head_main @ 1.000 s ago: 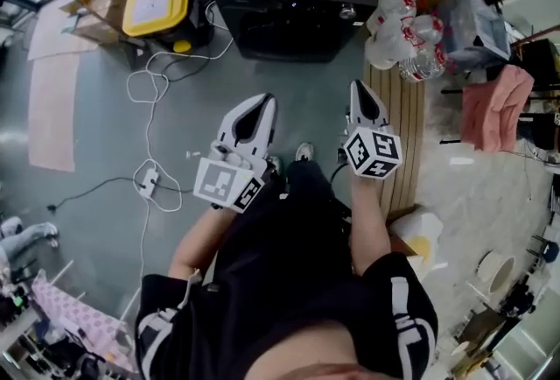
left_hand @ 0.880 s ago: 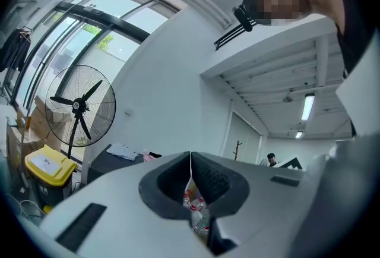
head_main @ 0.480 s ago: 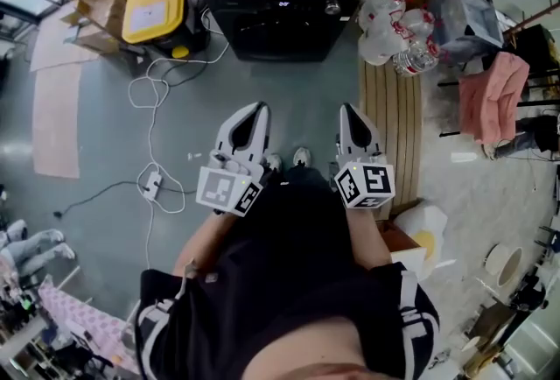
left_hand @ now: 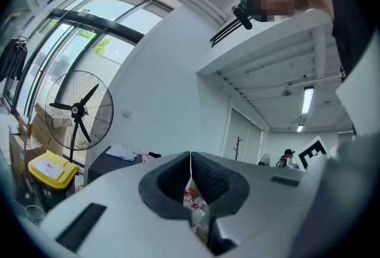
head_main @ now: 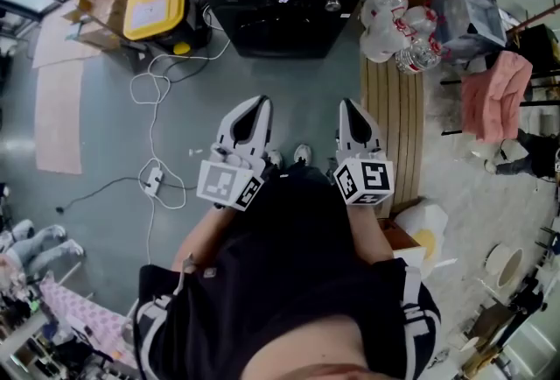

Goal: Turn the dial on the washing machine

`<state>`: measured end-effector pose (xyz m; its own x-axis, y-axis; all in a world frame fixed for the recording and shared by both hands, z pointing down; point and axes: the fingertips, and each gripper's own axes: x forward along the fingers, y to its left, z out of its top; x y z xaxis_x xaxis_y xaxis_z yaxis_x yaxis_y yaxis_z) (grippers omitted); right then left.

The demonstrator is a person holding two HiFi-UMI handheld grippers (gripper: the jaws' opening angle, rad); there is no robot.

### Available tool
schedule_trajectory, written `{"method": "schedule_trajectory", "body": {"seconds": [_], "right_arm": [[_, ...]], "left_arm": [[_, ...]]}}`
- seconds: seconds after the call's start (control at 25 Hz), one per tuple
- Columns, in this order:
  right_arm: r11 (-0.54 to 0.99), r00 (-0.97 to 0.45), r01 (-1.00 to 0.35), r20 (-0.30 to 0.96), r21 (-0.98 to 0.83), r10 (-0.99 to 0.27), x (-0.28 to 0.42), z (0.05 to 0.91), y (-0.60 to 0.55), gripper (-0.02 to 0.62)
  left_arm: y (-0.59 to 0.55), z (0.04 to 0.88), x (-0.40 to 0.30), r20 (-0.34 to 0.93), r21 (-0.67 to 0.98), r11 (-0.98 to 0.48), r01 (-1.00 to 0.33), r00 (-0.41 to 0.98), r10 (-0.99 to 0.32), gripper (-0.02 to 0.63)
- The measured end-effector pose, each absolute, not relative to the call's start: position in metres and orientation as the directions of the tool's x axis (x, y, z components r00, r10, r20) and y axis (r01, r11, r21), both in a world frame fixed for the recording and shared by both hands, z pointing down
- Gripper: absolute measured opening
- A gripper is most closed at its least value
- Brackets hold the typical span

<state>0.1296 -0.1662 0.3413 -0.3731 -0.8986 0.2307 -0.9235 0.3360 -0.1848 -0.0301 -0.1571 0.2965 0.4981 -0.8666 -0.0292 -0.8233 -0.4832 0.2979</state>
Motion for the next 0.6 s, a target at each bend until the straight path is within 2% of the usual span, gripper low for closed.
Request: {"method": "schedule_trajectory", "body": {"seconds": [0.6], "right_arm": [[0.337, -0.374, -0.923, 0.234, -0.185, -0.897, 0.140, 0.342, -0.176, 0.025]], "left_arm": [[-0.169, 0.296, -0.016, -0.030, 0.295, -0.483, -0.825, 0.497, -0.867, 0.023]]}}
